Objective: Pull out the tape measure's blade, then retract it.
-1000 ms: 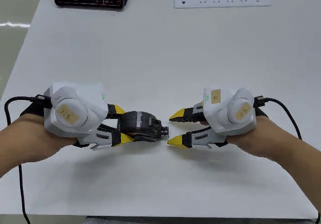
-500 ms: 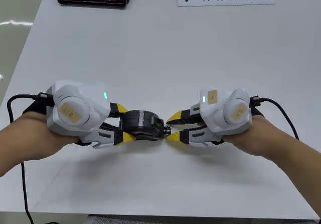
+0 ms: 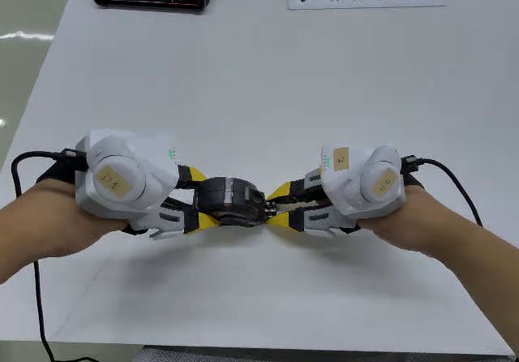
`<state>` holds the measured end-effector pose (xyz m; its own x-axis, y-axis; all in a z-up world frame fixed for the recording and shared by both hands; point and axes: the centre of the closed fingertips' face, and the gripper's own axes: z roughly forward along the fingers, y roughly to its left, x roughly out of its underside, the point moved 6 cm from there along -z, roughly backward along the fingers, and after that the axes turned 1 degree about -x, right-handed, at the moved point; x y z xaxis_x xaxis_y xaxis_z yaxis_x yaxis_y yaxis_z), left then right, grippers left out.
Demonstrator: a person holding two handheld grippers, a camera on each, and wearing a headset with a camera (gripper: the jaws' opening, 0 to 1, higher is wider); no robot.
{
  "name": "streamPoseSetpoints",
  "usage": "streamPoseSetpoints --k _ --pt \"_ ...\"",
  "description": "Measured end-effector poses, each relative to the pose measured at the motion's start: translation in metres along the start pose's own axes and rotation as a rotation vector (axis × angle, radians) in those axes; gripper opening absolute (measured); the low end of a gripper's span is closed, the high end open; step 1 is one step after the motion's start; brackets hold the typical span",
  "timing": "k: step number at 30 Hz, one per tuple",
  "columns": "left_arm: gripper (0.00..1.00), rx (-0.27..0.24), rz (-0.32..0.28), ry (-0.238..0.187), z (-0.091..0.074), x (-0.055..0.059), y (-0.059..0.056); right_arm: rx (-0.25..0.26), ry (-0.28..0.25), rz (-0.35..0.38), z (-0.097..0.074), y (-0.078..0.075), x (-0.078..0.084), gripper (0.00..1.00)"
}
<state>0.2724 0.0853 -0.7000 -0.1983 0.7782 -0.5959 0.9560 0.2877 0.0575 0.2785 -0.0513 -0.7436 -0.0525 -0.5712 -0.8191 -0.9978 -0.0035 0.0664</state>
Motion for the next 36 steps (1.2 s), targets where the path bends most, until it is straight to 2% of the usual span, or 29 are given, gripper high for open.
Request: streamPoseSetpoints --k 15,36 --pt "0.24 0.002 0.018 0.012 0.001 0.000 0.001 0.008 0.018 -0.009 -0.005 0.001 0.001 0.10" --pt "0.24 0.005 0.014 0.014 0.000 -0.001 -0.001 0.023 0.050 0.005 -0.038 0.003 0.019 0.10"
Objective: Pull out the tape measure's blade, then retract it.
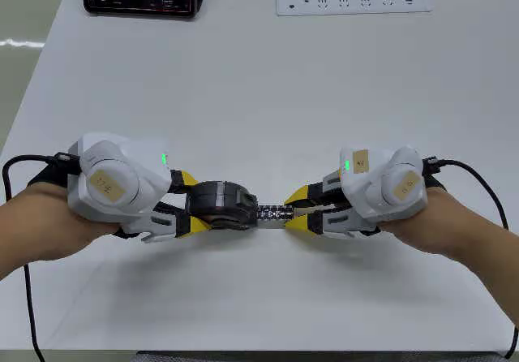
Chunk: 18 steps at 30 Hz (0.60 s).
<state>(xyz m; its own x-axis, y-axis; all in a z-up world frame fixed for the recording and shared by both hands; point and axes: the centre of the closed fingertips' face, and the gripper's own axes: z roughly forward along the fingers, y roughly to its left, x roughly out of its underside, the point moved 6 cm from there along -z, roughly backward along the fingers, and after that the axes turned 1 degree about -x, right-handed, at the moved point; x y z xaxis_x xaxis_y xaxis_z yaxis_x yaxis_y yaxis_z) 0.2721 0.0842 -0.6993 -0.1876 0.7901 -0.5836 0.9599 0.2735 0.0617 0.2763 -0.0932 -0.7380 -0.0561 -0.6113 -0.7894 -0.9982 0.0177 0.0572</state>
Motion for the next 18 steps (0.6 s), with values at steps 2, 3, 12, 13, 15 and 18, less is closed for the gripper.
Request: streamPoseSetpoints --k 2,3,12,13,15,18 --pt "0.24 0.001 0.000 0.001 0.000 0.000 0.000 0.002 0.002 -0.002 -0.002 0.001 0.001 0.10" --pt "0.24 0.001 -0.001 0.001 0.000 0.000 0.000 0.005 0.003 -0.002 -0.004 0.000 0.002 0.10" --pt "0.24 0.002 -0.004 -0.001 0.000 0.000 0.000 0.001 0.017 0.001 -0.012 -0.001 0.007 0.10" --pt "0.24 0.002 -0.004 -0.001 0.000 0.000 0.000 0.002 0.019 0.003 -0.012 -0.001 0.008 0.10" --pt "0.24 0.002 -0.008 -0.002 0.000 0.000 0.000 0.004 0.023 0.003 -0.014 -0.001 0.009 0.10" --pt "0.24 0.002 -0.011 -0.002 0.000 0.000 0.000 0.005 0.026 0.003 -0.016 -0.001 0.010 0.10"
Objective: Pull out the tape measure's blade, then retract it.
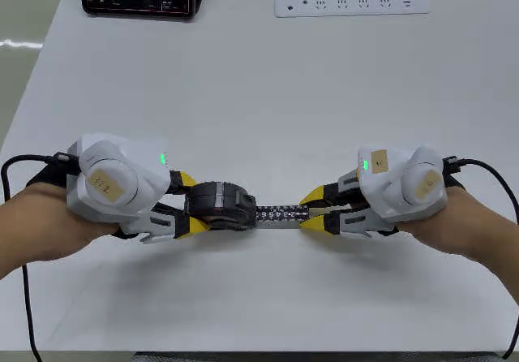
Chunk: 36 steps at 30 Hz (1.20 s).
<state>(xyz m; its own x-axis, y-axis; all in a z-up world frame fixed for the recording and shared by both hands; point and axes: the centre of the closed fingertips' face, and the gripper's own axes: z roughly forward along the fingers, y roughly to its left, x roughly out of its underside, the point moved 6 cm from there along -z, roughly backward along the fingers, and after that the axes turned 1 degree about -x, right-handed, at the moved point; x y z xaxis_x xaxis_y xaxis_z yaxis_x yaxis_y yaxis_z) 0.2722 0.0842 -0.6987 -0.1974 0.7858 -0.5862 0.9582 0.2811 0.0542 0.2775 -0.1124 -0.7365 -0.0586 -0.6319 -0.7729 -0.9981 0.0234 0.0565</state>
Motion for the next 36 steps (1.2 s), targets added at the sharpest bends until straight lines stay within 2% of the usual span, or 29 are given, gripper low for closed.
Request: streamPoseSetpoints --k 36 --pt "0.24 -0.006 -0.002 -0.004 0.001 0.000 -0.001 0.026 0.056 0.011 -0.030 0.001 0.026 0.10"
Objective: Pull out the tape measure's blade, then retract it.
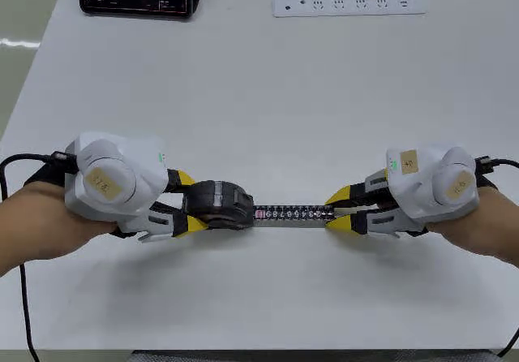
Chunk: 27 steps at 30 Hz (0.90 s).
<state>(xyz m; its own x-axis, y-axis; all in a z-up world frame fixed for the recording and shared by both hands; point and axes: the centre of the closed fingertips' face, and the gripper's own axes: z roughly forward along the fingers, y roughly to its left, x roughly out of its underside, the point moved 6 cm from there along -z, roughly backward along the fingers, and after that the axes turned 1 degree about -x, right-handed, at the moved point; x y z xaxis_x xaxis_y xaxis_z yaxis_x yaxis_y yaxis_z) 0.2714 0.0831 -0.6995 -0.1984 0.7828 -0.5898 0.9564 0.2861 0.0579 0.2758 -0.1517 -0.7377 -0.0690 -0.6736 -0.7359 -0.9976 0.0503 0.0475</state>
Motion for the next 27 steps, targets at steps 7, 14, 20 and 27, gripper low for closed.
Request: streamPoseSetpoints --k 7,14,20,27 --pt "0.24 -0.004 0.001 0.001 0.000 0.000 0.000 0.008 0.008 0.002 -0.007 0.003 0.003 0.10" --pt "0.24 -0.005 -0.002 0.000 0.000 0.000 0.000 0.014 0.020 0.004 -0.016 0.004 0.007 0.10" --pt "0.24 -0.006 -0.001 0.001 0.000 0.000 0.001 0.015 0.035 0.002 -0.022 0.002 0.012 0.10" --pt "0.24 -0.006 -0.002 0.002 0.000 0.000 0.000 0.011 0.053 -0.006 -0.029 0.000 0.018 0.10"
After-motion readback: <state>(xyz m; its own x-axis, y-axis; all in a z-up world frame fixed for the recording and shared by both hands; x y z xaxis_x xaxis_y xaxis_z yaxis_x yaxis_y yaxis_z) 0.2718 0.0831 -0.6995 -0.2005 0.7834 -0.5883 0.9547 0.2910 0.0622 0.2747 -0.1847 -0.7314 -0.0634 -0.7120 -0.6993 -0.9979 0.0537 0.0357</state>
